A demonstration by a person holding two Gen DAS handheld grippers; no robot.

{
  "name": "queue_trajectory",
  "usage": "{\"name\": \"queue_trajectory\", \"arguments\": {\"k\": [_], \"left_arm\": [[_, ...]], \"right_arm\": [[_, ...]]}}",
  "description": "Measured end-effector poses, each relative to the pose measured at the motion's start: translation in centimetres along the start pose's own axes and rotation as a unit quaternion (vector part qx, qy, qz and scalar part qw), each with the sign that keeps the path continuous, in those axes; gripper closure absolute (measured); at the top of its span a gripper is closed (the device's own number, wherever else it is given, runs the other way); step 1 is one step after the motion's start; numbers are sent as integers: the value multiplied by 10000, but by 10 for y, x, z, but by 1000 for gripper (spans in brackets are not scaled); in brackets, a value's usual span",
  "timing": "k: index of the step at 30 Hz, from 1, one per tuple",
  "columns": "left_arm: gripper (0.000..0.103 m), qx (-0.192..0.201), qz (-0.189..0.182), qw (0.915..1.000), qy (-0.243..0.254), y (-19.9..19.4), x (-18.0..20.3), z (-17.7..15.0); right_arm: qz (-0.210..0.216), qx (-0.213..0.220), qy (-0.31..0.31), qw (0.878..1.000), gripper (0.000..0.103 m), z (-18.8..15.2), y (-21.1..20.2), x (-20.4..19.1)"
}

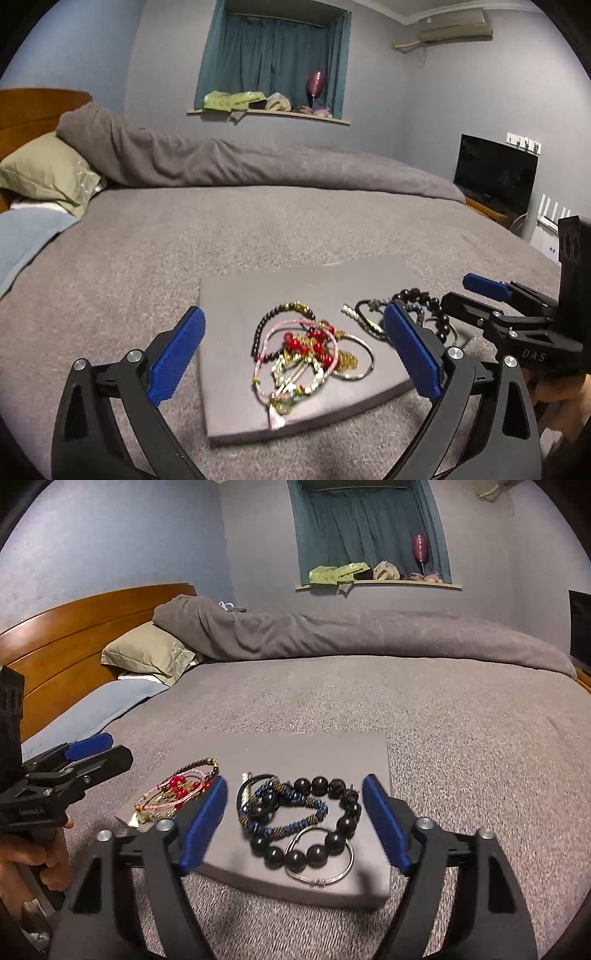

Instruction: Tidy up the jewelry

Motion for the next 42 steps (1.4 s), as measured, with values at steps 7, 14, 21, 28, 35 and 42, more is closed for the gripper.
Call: {"name": "queue_trajectory", "arguments": {"k": [7,14,21,28,35,42], "left_arm": [[5,-141,20,9999,-54,-17,-1,-16],[5,-54,103,9999,23,-37,6,-25],[5,-38,124,9999,9,-52,15,-46],[5,189,114,9997,122,-57,30,-56],[5,245,151,9995,93,-58,29,-62],[5,279,144,9994,112,-60,29,-62]], "right_arm": [[-61,96,-62,9999,14,-8,-24,-5],[-98,204,-56,9997,8,-18,-45,-14],[-189,256,-235,9992,6,-31,-65,-19],[-223,411,-266,9986,6,-43,-77,-18],[-309,697,-346,9965,6,-43,-87,-17],[-324,770,-339,9959,6,-42,-90,-16]]}}
Point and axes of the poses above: each gripper's, at about its wrist camera, not at the fingertips, and y roughly the way its jaws point, x to its right, z to its top, the point moved 6 cm from there along y, roughly the way its jaws point, and after that the axes turned 14 degrees about x, right-handed, at the moved point
